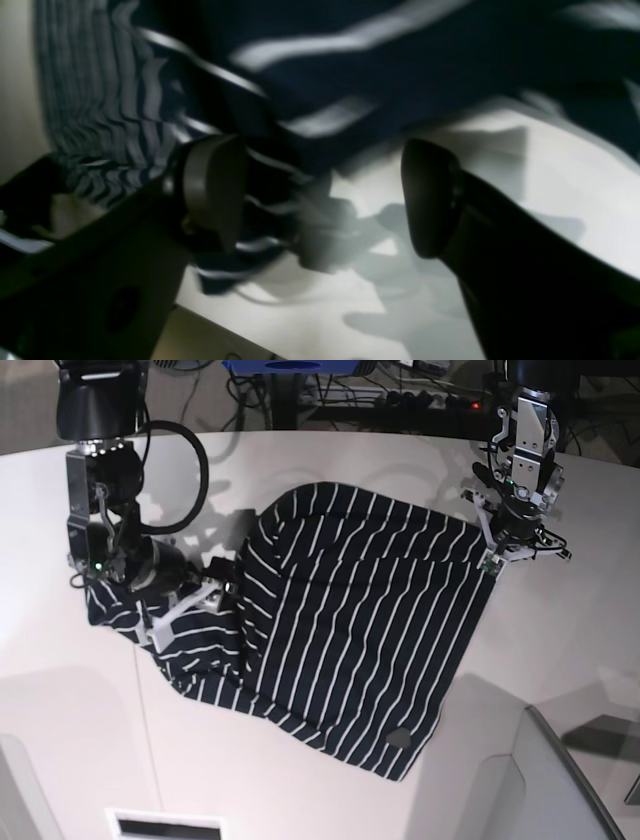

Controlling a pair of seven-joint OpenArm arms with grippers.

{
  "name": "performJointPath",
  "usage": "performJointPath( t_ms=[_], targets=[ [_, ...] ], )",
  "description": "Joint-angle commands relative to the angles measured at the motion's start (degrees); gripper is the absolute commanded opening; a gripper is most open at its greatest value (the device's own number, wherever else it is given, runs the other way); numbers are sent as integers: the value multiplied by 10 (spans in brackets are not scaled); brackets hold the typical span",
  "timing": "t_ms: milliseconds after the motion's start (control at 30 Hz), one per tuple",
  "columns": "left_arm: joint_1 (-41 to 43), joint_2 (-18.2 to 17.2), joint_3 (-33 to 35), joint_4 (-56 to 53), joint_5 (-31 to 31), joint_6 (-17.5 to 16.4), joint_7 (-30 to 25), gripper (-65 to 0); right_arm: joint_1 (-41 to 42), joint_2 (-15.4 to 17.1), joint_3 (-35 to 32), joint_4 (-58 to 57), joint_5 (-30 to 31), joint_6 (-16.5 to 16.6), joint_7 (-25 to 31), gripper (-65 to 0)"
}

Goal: Layout the t-shirt on the table in an organized manner, then fold the t-shirt properly

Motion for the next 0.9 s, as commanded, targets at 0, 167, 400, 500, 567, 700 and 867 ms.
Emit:
performJointPath(
  t_ms=[0,167,400,500,567,700,867],
  targets=[
    [4,-6,-1,1,1,-6,19,-650,13,6,1,5,3,4,7,-278],
    [-2,-6,-1,-4,1,-5,19,-650,15,10,3,10,3,31,-1,-623],
    [-5,-18,-2,-6,1,-5,19,-650,-15,71,32,74,4,33,-91,-647],
    [-19,-24,-2,-14,1,-5,19,-650,-28,102,60,141,3,33,-146,-647],
    [-25,-24,-2,-31,1,-5,18,-650,-28,120,70,173,3,33,-178,-647],
    [-42,-24,-2,-62,1,-4,18,-650,-27,139,87,220,3,33,-235,-645],
    [-59,-25,-2,-70,1,-4,17,-650,-30,173,89,251,0,33,-258,-645]
  ],
)
